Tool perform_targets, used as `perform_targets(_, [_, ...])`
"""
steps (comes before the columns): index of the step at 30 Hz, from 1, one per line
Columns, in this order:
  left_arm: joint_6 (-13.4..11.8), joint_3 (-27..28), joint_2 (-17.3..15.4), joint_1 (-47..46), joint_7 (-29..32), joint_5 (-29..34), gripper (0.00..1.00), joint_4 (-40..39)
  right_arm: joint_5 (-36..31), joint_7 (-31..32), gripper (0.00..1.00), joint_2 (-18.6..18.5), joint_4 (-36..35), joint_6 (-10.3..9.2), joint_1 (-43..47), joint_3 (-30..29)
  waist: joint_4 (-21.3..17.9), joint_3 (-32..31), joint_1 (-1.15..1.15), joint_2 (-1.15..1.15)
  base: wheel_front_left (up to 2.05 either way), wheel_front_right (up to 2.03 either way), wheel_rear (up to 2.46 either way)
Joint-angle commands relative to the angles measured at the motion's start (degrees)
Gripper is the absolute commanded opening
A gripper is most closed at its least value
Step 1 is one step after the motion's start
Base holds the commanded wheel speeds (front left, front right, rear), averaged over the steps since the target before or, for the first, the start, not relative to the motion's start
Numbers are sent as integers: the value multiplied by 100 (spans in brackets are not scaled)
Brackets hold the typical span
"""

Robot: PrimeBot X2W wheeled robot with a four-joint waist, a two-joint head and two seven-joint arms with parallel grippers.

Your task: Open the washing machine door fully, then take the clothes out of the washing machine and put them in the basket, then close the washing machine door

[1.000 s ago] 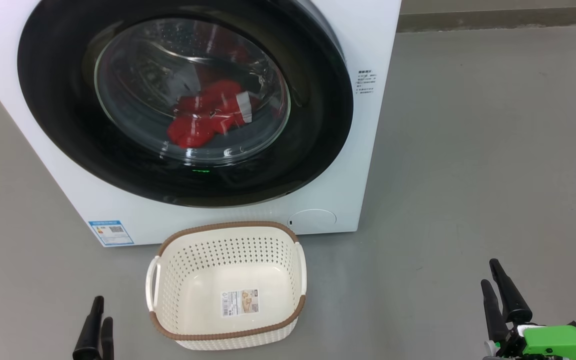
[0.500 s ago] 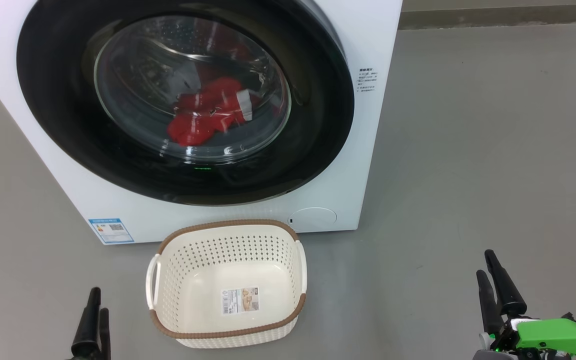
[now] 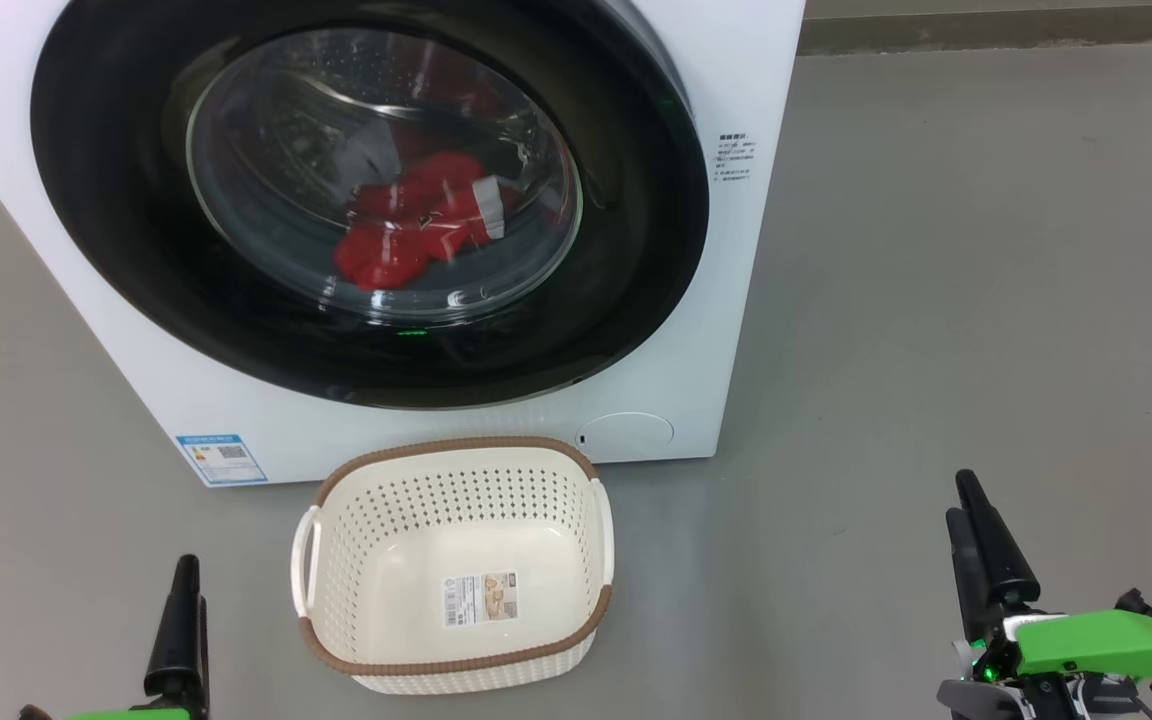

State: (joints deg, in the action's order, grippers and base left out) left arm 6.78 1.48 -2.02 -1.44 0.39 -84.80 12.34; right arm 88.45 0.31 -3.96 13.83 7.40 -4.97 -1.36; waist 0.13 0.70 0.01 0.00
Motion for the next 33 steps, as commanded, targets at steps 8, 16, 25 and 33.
perform_targets(8, [27,4,-147,-231,-180,560,100,-329,-502,-192,100,-185,-280,3,-406,293,3,8,-1,0,0,0,0])
perform_targets(16, [31,-66,-209,-242,-317,1178,100,-445,-1024,-327,100,-261,-318,4,-484,520,4,7,-1,0,0,0,0])
perform_targets(25, [36,-123,-251,-246,-469,1844,100,-563,-1582,-478,100,-357,-347,4,-574,778,3,16,-1,0,0,0,0])
perform_targets(33, [41,-165,-321,-250,-606,2607,100,-648,-2134,-612,100,-449,-354,5,-659,992,5,48,-1,0,0,0,0])
